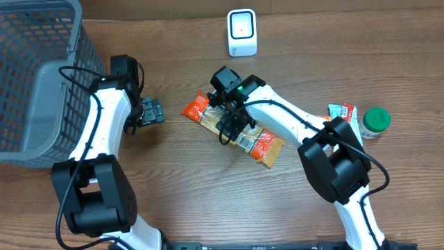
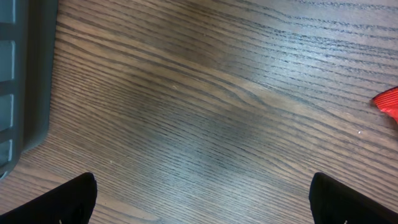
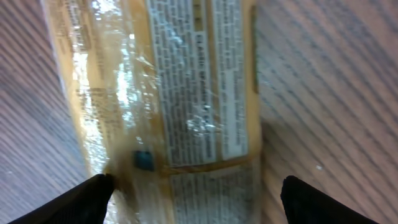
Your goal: Scan the item barcode
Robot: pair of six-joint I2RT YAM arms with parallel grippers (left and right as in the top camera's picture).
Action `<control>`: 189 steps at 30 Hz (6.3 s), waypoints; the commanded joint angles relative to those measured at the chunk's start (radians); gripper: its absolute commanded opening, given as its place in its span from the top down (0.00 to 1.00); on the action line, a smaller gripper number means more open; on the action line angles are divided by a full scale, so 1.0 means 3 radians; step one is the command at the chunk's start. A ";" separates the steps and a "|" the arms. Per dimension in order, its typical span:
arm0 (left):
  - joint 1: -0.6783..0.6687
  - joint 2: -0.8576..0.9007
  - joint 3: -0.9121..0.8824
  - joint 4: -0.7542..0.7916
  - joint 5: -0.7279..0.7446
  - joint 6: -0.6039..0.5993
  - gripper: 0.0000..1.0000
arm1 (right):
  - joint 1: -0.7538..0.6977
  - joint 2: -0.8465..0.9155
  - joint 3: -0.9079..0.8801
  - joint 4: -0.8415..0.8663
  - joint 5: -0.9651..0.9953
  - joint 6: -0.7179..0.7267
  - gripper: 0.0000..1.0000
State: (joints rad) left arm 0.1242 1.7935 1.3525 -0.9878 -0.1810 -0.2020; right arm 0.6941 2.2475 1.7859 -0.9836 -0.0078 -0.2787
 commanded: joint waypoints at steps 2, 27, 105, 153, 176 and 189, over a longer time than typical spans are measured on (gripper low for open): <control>-0.0023 -0.0070 0.0014 0.0004 -0.0032 0.0051 0.00 | -0.0042 0.0031 0.0095 0.0051 -0.0244 -0.0038 0.11; -0.0023 -0.0070 0.0014 0.0004 -0.0032 0.0050 0.00 | -0.0286 0.0065 -0.0064 0.0099 -0.0724 -0.0233 0.16; -0.0023 -0.0070 0.0014 0.0004 -0.0032 0.0050 0.00 | -0.0245 -0.1363 0.0069 -0.1095 -0.0928 0.0066 0.96; -0.0023 -0.0070 0.0014 0.0004 -0.0032 0.0050 0.00 | -0.0407 0.0306 0.2204 0.1395 0.1459 -0.1979 0.97; -0.0023 -0.0070 0.0014 0.0004 -0.0032 0.0050 0.00 | -0.0266 0.1269 0.2185 0.3422 0.2757 -0.1853 0.97; -0.0023 -0.0070 0.0014 0.0005 -0.0032 0.0050 0.00 | -0.0240 0.1266 0.2179 0.3627 0.2876 -0.1811 0.97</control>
State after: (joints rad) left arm 0.1242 1.7935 1.3525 -0.9878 -0.1810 -0.2020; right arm 0.6167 2.6759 2.4084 0.0650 0.8135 -0.8558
